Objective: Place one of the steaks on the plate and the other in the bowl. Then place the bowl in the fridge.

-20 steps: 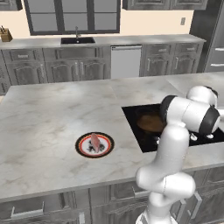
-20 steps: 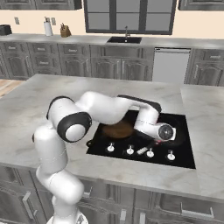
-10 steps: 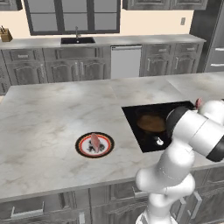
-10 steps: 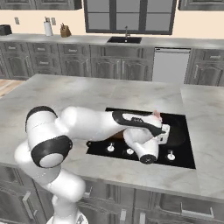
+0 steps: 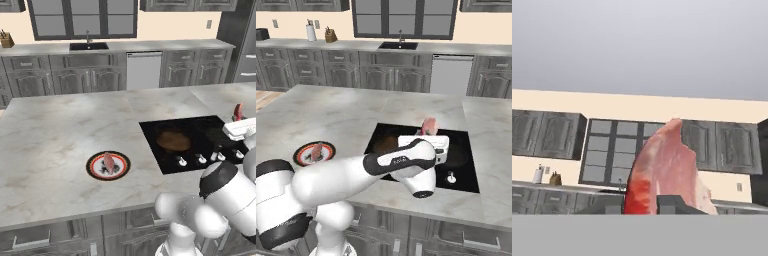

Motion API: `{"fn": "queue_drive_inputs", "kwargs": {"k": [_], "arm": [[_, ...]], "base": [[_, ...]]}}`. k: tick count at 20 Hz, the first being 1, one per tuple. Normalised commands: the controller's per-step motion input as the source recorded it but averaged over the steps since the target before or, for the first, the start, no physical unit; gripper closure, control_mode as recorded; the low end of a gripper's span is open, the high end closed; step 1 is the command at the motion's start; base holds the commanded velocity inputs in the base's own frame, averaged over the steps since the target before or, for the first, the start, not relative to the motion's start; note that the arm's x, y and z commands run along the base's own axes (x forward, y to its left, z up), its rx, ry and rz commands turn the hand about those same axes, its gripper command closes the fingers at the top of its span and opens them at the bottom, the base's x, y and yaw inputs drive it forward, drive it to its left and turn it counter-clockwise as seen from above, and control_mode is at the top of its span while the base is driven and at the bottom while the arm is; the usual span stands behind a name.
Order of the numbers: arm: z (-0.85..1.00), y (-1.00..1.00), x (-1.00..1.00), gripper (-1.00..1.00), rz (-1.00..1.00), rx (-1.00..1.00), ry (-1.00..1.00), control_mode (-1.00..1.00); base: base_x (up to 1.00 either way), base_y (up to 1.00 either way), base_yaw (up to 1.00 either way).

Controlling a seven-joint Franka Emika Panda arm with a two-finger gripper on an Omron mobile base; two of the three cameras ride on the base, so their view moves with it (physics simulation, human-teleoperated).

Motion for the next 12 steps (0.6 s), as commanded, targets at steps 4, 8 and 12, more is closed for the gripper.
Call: {"fn": "queue_drive_inputs", "kwargs": {"k": [4, 8, 12], "arm": [[0.86, 0.82, -0.91, 1.00, 0.06, -0.34, -0.02, -1.00], [0.67, 0.97, -0.91, 1.00, 0.06, -0.43, -0.03, -1.00], [0.40, 0.82, -0.37, 1.00, 0.01, -0.52, 0.01, -1.00]], "base": [[0.00, 0.00, 0.00], [0.00, 0.00, 0.00], [0.00, 0.00, 0.00]]}}
